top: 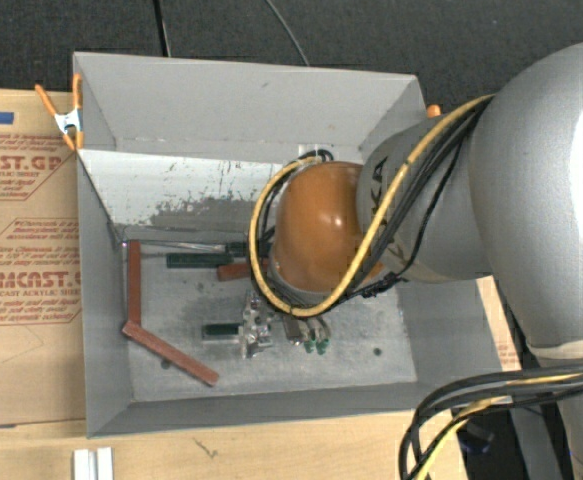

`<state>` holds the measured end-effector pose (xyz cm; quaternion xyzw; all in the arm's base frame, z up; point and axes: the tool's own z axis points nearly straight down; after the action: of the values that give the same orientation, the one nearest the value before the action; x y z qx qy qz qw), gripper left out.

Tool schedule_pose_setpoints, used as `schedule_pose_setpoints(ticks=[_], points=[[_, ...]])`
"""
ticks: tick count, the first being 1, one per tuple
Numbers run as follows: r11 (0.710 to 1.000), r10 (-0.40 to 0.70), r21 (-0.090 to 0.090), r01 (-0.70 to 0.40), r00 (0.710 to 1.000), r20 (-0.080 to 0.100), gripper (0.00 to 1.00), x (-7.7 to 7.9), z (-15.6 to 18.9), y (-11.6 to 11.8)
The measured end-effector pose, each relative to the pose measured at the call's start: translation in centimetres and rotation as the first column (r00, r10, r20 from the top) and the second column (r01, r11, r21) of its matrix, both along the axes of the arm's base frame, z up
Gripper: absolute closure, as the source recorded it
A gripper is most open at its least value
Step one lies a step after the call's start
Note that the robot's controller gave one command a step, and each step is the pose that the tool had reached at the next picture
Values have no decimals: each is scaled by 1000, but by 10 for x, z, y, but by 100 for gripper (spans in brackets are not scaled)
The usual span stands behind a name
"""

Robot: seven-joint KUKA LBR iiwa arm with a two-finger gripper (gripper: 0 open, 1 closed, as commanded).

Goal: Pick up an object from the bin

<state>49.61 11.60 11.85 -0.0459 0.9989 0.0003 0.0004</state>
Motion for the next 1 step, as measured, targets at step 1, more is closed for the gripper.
schedule_pose_setpoints(ticks=[1], points=[[1000, 26, 0, -26, 1000, 1, 0, 22, 67, -2]])
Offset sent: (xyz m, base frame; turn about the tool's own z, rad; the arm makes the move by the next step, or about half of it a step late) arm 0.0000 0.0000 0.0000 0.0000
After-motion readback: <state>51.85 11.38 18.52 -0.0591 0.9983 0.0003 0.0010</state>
